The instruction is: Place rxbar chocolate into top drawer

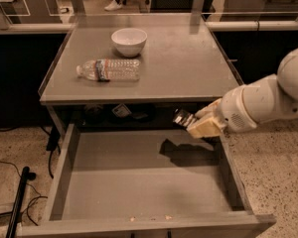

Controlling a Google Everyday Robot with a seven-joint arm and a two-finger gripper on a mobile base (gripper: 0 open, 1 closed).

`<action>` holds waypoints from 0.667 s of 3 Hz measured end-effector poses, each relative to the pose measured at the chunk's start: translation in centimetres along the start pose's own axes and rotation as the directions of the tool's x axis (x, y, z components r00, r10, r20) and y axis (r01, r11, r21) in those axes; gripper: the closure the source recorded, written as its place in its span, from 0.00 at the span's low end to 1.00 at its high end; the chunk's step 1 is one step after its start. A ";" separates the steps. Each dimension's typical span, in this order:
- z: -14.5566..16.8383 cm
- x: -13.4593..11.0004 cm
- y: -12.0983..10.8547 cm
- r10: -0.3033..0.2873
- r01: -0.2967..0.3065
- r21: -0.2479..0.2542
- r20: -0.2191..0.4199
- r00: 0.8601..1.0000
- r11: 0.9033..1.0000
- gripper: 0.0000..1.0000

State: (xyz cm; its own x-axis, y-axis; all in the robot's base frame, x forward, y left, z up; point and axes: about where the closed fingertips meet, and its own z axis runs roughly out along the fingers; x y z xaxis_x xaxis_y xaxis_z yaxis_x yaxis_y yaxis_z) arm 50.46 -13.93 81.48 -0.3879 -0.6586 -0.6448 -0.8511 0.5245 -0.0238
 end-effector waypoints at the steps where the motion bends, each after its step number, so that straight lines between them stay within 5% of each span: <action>1: 3.4 3.0 2.7 0.041 -0.040 -0.021 0.041 0.998 0.999 1.00; 2: 7.7 5.7 5.5 0.050 -0.048 -0.039 0.062 0.997 0.998 1.00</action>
Offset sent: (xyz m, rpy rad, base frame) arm -0.0565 0.0406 -0.1334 0.1190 0.0262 -0.0265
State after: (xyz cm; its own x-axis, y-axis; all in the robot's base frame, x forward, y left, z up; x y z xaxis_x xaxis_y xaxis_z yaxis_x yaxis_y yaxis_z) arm 46.29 -10.67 71.80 -0.4077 -0.5970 -0.6910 -0.8446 0.5341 0.0369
